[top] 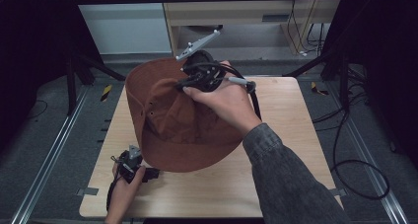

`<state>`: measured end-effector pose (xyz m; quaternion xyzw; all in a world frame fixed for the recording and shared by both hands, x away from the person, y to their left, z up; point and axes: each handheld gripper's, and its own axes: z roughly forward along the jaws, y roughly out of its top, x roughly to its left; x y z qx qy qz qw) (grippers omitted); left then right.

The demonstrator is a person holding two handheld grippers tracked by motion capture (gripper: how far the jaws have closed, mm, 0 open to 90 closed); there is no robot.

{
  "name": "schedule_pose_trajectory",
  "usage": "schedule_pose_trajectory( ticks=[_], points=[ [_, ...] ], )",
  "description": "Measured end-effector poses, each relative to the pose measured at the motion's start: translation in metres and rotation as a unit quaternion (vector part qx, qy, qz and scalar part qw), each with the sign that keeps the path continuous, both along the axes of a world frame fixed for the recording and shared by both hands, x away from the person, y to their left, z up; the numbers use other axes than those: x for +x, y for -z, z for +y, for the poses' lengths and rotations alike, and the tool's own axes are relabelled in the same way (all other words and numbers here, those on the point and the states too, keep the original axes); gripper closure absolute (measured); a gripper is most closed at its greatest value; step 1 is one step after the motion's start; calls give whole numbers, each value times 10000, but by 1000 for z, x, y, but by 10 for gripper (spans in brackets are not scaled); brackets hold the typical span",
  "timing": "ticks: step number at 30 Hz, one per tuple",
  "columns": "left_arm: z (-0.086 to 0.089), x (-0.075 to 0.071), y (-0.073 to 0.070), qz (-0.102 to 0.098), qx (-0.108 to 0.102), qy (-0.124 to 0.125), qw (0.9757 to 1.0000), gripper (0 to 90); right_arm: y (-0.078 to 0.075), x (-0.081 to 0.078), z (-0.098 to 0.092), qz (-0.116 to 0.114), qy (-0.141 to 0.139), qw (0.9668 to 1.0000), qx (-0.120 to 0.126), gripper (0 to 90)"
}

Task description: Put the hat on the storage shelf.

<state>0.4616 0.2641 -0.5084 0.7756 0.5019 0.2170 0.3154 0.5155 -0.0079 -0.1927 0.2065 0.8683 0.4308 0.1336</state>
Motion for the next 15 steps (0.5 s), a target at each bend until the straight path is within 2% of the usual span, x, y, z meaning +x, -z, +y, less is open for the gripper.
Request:
schedule_pose_trajectory(
  ticks=[15],
  points=[
    [0, 0, 0, 3, -1, 5, 10000, 0, 19, 2, 5, 183, -75, 9997, -129, 878]
  ],
)
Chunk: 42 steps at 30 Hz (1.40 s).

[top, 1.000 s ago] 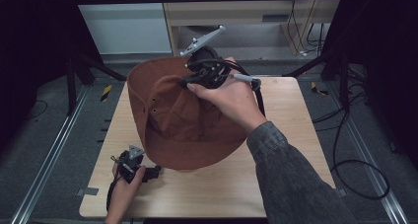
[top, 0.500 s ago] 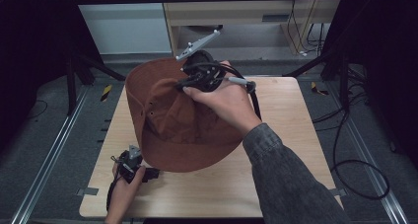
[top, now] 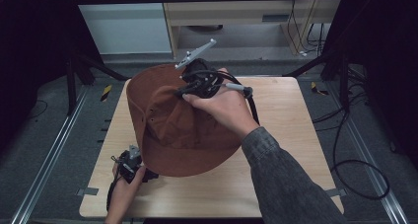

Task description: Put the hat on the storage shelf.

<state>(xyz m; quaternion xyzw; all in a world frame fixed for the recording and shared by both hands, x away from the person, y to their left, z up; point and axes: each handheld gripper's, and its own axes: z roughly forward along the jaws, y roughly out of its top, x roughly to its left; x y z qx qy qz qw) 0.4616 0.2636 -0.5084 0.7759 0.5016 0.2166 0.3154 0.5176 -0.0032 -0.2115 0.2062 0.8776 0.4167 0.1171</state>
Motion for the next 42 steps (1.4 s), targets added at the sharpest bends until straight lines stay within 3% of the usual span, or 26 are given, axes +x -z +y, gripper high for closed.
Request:
schedule_pose_trajectory(
  ticks=[20, 31, 42],
  points=[
    [-1, 0, 0, 0, 0, 7, 10000, 0, 12, 3, 1, 148, -2, 9999, -30, 827],
    [-1, 0, 0, 0, -1, 8, 10000, 0, 12, 4, -1, 152, 52, 9999, -1, 699],
    [-1, 0, 0, 1, 1, 10, 10000, 0, 9, 2, -7, 152, 152, 9998, 61, 499]
  ],
)
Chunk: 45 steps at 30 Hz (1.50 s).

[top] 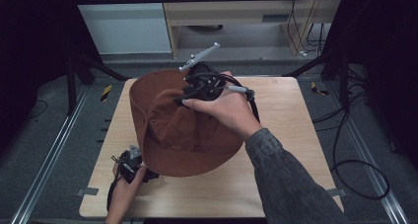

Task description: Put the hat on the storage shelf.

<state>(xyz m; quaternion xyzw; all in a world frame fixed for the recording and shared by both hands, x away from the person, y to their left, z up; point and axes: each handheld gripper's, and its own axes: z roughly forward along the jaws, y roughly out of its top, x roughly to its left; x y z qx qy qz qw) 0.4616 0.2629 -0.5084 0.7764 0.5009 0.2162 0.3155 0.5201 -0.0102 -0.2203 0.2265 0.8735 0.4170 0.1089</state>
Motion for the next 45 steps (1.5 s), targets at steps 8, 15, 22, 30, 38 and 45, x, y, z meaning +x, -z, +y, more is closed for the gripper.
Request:
schedule_pose_trajectory(
  ticks=[8, 15, 22, 30, 38, 45],
  points=[
    [0, 0, 0, -2, -7, -5, 10000, 0, -2, -4, -8, -72, 100, 9999, -23, 357],
    [0, 0, 0, -18, -25, -21, 10000, 0, -3, -3, -24, -44, 252, 9997, -8, 262],
    [1, 0, -1, 52, 58, 62, 10000, 0, -5, -3, -43, -75, 443, 9989, 141, 183],
    [1, 0, -1, 52, 57, 61, 10000, 0, -1, -3, -69, -71, 714, 9970, 282, 112],
    [-1, 1, 1, -42, -32, -16, 10000, 0, 5, -12, -109, -167, 1065, 9934, 390, 97],
    [-1, 0, 0, -28, -10, 2, 10000, 0, 12, -19, -150, -179, 1422, 9886, 468, 94]
  ],
)
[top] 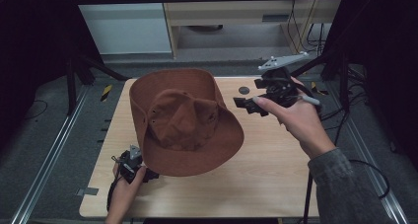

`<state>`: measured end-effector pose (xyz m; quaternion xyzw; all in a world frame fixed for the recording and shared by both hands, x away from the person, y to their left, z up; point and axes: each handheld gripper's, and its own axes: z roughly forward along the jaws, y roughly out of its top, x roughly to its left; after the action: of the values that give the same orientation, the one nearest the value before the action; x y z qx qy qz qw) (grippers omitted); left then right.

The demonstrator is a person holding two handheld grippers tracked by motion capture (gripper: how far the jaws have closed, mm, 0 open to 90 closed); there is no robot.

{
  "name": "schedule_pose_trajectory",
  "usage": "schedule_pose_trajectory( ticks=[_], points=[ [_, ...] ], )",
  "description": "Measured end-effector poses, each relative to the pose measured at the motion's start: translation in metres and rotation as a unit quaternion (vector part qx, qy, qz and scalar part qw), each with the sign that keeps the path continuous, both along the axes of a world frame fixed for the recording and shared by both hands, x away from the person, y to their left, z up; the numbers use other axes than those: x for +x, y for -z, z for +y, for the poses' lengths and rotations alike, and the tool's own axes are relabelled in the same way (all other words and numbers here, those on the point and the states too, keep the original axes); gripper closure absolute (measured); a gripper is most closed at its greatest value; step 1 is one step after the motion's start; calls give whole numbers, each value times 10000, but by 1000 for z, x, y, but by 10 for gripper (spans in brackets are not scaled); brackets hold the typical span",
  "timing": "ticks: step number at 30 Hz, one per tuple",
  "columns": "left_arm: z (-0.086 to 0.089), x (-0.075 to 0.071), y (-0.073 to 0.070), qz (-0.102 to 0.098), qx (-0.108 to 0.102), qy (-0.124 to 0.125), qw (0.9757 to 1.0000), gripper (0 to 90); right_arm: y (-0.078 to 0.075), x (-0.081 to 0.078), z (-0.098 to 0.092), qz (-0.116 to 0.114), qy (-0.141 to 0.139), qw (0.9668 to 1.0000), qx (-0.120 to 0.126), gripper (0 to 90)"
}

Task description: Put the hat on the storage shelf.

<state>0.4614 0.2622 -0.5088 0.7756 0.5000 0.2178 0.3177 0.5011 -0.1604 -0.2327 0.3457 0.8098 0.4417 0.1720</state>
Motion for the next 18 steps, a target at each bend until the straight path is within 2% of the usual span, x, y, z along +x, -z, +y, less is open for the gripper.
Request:
schedule_pose_trajectory(
  ticks=[5, 8, 13, 18],
  points=[
    [0, 0, 0, 6, -13, -8, 10000, 0, 9, -2, -21, -16, 217, 9998, -50, 77],
    [0, 0, 0, 15, 3, 5, 10000, 0, 19, -5, -32, -65, 328, 9994, -46, 67],
    [0, 0, 0, 18, 4, 8, 10000, 0, 40, -12, -48, -215, 569, 9976, -338, 61],
    [0, 0, 0, 18, 2, 6, 10000, 0, 69, -16, -59, -93, 658, 9968, -442, 110]
  ],
)
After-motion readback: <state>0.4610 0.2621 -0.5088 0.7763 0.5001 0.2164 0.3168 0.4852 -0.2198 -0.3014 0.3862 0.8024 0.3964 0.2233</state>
